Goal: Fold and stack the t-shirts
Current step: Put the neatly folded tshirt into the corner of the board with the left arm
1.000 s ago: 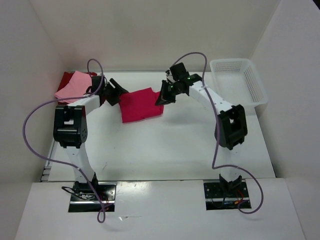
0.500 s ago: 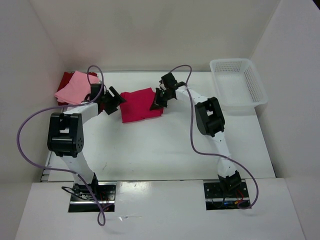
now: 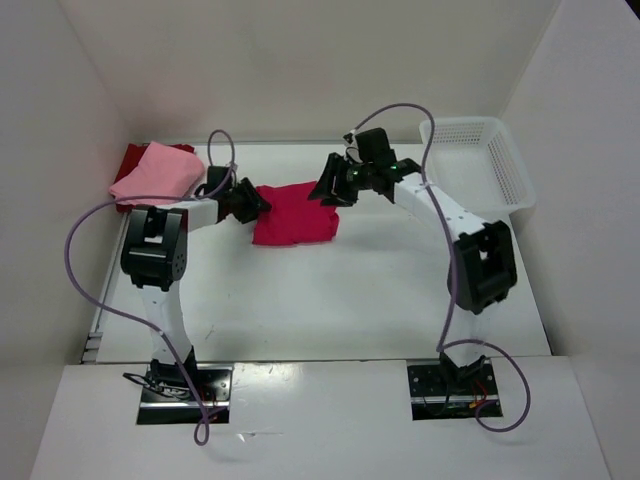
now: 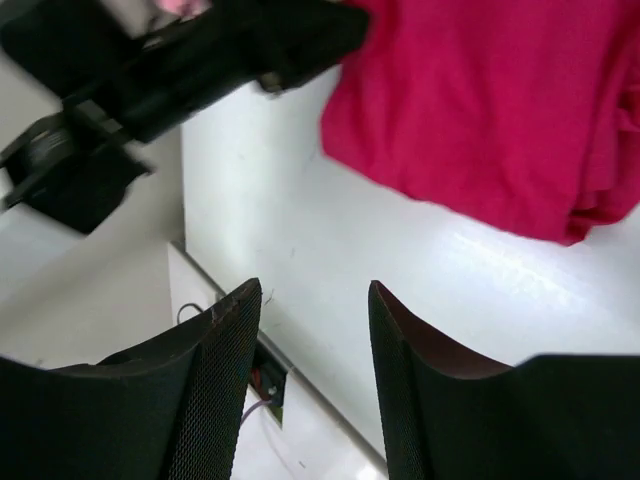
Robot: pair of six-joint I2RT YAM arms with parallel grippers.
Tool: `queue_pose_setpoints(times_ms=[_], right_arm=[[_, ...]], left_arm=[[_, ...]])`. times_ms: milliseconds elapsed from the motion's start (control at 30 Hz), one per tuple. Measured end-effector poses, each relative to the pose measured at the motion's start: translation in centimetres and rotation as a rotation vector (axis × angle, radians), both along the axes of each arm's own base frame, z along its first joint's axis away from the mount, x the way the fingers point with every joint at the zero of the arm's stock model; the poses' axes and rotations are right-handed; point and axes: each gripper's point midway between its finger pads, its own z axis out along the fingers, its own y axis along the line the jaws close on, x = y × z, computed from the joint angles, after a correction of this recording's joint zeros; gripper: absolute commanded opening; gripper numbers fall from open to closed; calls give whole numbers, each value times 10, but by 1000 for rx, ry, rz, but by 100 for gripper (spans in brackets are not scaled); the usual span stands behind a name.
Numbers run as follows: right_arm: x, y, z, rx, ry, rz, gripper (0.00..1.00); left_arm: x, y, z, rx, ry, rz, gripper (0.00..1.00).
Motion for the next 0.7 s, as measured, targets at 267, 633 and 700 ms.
queue_pose_setpoints(times_ms=[267, 633, 700], right_arm=[[-26, -45, 46, 43, -88, -67, 53], [-43, -78, 21, 16, -20, -131, 53], [-43, -79, 23, 20, -25, -132, 53]], left_arm=[[-1, -83, -5, -54, -30, -194, 5], [68, -82, 76, -24, -172, -173, 0], [83, -79, 104, -29, -232, -168, 0]])
